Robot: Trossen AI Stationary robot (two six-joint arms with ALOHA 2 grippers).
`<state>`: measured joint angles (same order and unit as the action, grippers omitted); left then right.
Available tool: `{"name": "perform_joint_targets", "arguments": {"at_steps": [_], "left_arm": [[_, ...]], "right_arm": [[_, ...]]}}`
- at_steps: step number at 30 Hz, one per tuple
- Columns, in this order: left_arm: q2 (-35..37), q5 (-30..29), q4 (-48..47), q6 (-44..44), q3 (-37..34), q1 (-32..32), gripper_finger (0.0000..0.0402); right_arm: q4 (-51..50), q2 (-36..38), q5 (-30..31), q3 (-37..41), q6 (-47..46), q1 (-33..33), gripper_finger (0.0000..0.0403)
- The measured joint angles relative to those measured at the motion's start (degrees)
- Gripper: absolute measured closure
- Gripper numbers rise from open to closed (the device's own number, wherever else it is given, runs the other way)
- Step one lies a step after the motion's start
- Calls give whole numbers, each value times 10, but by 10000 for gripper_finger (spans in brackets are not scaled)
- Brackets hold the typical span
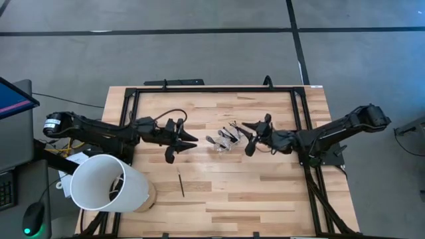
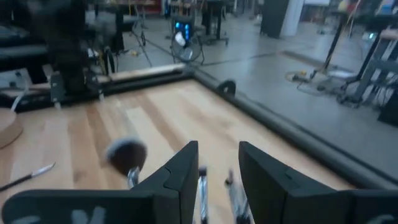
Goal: Put items in baskets/containers
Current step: Put the black liner brush into the transparent organizer
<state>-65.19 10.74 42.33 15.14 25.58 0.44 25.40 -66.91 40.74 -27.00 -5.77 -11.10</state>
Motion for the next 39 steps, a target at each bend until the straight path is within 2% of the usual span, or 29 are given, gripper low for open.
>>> {"name": "perform_joint_targets", "arguments": {"at_steps": [7,11,15,18,23,26,28,35,39], "left_arm": [[0,-79,-88,27,0,32,289],[0,-171,-111,67,-15,61,289],[0,-282,-135,132,-33,79,289],[0,-322,-186,194,-31,83,289],[-5,-329,-361,255,38,86,297],[-19,-342,-473,271,93,79,306],[-33,-337,-512,276,130,63,310],[-103,-188,-701,318,233,-34,311],[-163,-129,-838,319,293,-56,311]], "right_arm": [[2,54,-1,-15,46,40,296],[-4,58,-1,-47,80,55,296],[-70,47,-5,-99,103,73,296],[-149,37,-21,-130,103,82,296],[-219,19,-91,-150,103,86,296],[-241,19,-102,-150,106,86,296],[-252,19,-109,-150,108,86,296],[-256,20,-115,-150,123,87,294],[-258,19,-135,-149,123,92,294]]}}
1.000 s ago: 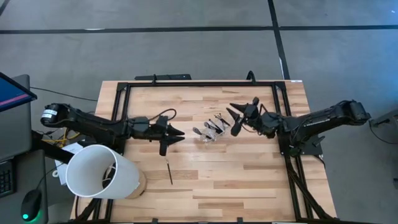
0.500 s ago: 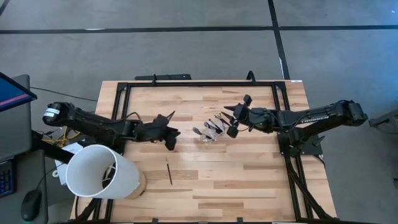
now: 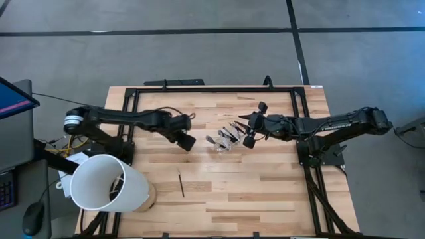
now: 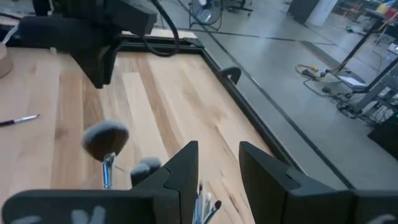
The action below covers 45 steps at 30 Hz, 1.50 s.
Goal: Put items in baskets/containers
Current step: Put the black liner brush into the transparent organizer
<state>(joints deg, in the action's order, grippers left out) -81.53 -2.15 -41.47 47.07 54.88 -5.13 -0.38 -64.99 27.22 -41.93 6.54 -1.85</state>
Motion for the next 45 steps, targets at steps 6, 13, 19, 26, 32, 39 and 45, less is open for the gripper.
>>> {"name": "perform_joint_targets", "arguments": {"at_steps": [6,13,19,26,32,39,45], "left_arm": [[-79,135,-57,50,55,26,311],[-132,235,-94,132,61,57,312],[-154,236,-112,148,61,63,306],[-158,236,-112,194,60,73,250],[-158,236,-109,242,59,91,213],[-158,234,-45,285,11,106,224],[-158,234,-9,298,-9,109,242]], "right_arm": [[0,0,-4,0,10,13,294],[-8,0,-48,0,15,21,294],[-29,0,-64,2,10,18,294],[-20,0,-65,30,4,18,294],[-8,0,-66,42,0,18,294],[5,0,-68,48,1,19,294],[18,0,-78,48,4,19,294]]}}
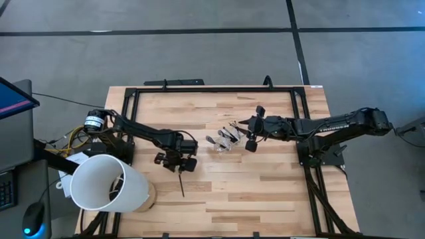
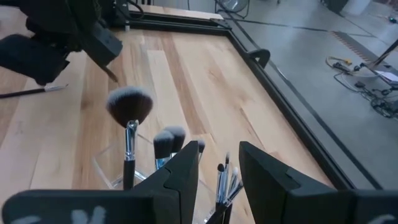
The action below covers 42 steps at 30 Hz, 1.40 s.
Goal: Put items in baskets/containers
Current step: Put the black liner brush into the transparent organizer
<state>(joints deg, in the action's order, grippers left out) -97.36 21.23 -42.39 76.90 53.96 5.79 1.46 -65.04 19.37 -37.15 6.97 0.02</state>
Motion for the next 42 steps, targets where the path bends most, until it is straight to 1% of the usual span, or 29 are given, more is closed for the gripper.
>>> {"name": "perform_joint_targets", "arguments": {"at_steps": [4,11,15,18,23,42], "left_arm": [[0,0,39,17,-13,6,253],[0,0,47,33,-26,23,269],[0,-11,56,40,-33,25,279],[0,-17,82,41,-41,24,287],[0,-16,100,47,-50,25,299],[-12,-17,100,41,-48,26,303]], "right_arm": [[6,0,0,0,1,0,294],[5,0,0,0,6,0,294],[5,0,0,0,6,0,294],[5,0,0,0,6,0,294],[5,0,-1,0,6,0,294],[3,0,-1,0,6,0,294]]}}
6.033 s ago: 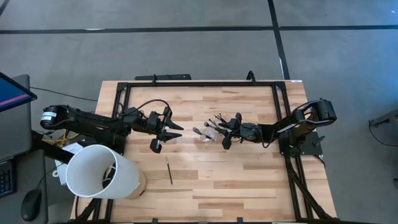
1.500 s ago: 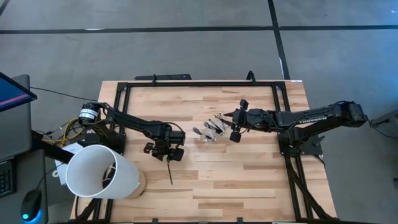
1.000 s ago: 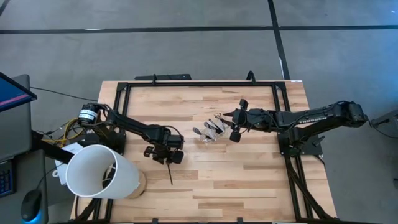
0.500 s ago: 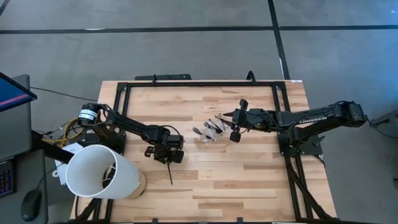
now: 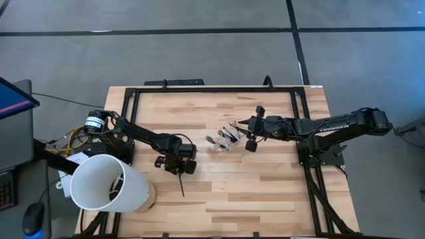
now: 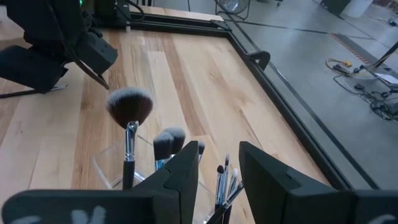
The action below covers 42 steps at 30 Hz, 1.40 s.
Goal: Put items in baskets/containers
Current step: Put the black liner brush into the transparent organizer
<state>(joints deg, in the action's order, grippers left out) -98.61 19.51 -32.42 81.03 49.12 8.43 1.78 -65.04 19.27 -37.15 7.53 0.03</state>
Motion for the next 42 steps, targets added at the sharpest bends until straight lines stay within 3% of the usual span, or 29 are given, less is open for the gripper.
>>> {"name": "perform_joint_targets", "arguments": {"at_steps": [4,13,29,42], "left_arm": [[-1,4,-1,16,0,-3,317],[-2,38,-2,49,-2,-18,388],[-1,45,-1,-28,-2,-19,381],[1,49,0,-100,-2,-55,380]], "right_arm": [[4,0,0,0,0,0,294],[3,0,-30,0,0,0,294],[-16,0,-44,0,-11,0,294],[-18,0,-60,0,-26,-20,294]]}}
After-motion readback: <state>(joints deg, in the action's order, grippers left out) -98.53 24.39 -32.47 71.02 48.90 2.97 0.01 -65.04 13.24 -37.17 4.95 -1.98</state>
